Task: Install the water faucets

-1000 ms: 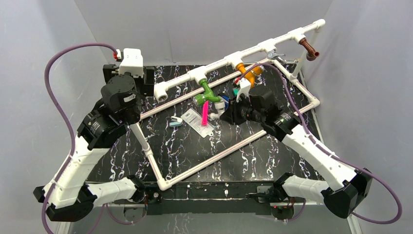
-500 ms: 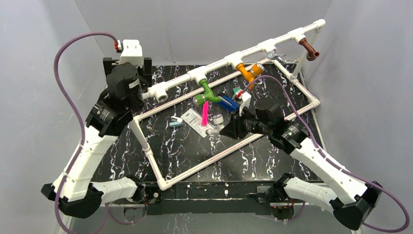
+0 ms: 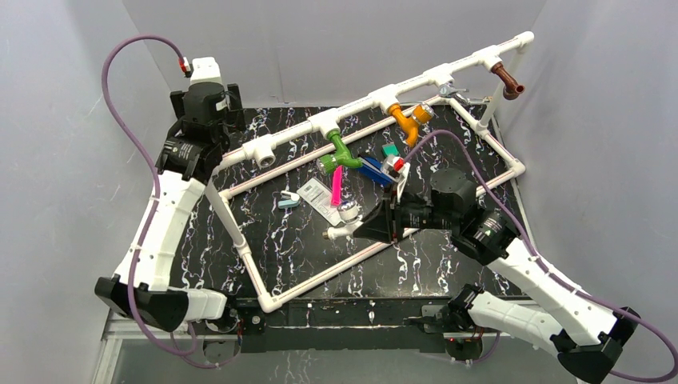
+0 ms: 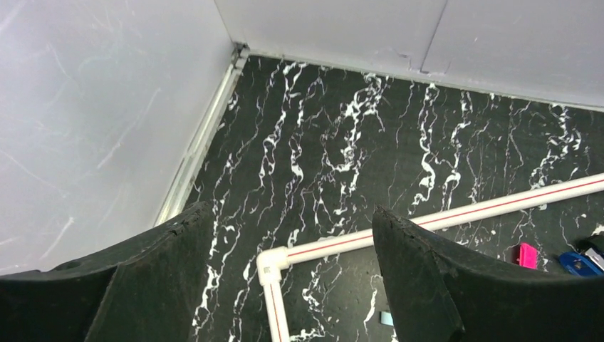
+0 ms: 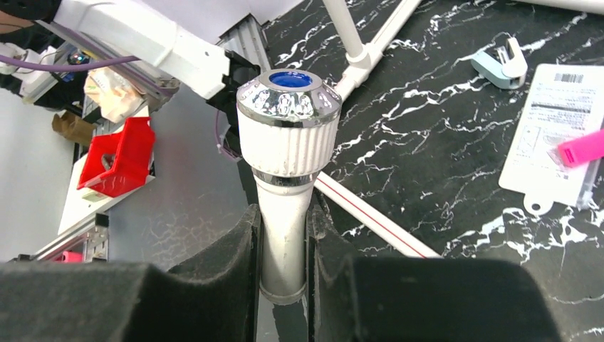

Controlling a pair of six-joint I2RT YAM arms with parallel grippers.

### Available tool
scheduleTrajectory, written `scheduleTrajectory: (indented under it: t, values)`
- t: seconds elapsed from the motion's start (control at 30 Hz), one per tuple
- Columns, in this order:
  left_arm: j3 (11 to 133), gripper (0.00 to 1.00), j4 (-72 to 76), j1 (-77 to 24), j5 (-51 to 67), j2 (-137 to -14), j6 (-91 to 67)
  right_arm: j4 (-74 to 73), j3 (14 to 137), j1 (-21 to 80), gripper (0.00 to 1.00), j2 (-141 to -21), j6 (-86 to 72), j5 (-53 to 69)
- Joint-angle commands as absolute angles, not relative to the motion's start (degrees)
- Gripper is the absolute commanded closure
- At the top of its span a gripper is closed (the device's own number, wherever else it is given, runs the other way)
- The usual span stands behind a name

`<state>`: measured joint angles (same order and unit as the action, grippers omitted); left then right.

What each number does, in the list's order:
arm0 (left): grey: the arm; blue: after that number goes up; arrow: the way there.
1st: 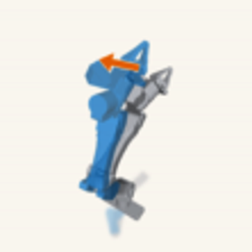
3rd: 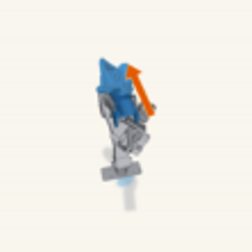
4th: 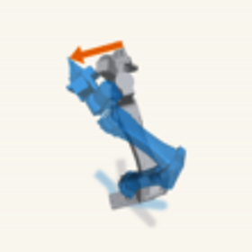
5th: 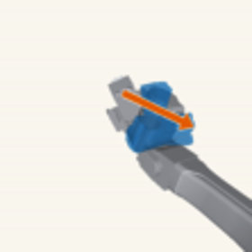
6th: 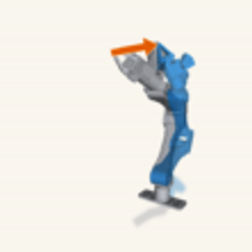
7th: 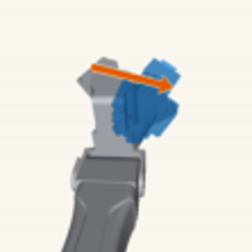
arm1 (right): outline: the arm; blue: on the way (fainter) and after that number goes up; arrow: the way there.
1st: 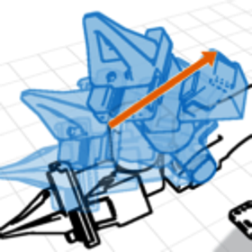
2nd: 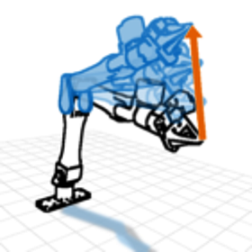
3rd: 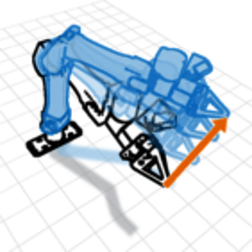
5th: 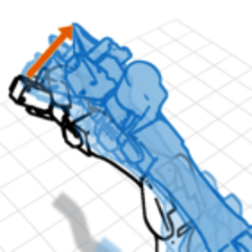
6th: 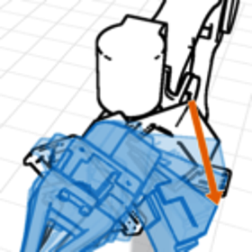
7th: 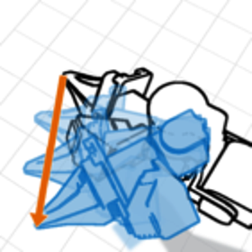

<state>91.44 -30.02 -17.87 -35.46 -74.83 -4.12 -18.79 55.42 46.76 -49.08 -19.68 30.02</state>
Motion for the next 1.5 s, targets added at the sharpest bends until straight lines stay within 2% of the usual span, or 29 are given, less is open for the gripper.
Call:
scheduleTrajectory:
  t: [0.0,0.3,0.7,0.83,1.3,1.47]
  values:
    - [89.8,0.21,-32.5,-14.9,-30.4,-75.8,-9.8,-12.0,59.8,49.3,0.99,-49.8,-20.3,28.8]
    - [87.4,0.22,-32.6,-14.4,-27.3,-76.1,-13.1,-8.8,65.2,56.5,0.99,-54.5,-18.0,13.0]
    - [79.7,0.22,-30.1,-14.4,-30.3,-72.1,-16.3,2.4,66.7,75.4,0.99,-60.3,-7.8,-21.9]
    - [77.9,0.23,-29.1,-14.4,-30.6,-71.3,-16.8,7.9,65.2,77.9,0.99,-61.4,-4.6,-29.2]
    - [70.6,0.24,-24.4,-14.4,-31.7,-69.1,-16.8,32.2,58.5,84.6,0.99,-65.8,12.3,-36.3]
    - [69.1,0.24,-23.1,-14.4,-32.0,-69.1,-17.1,42.4,56.4,88.1,0.99,-68.3,24.3,-40.0]
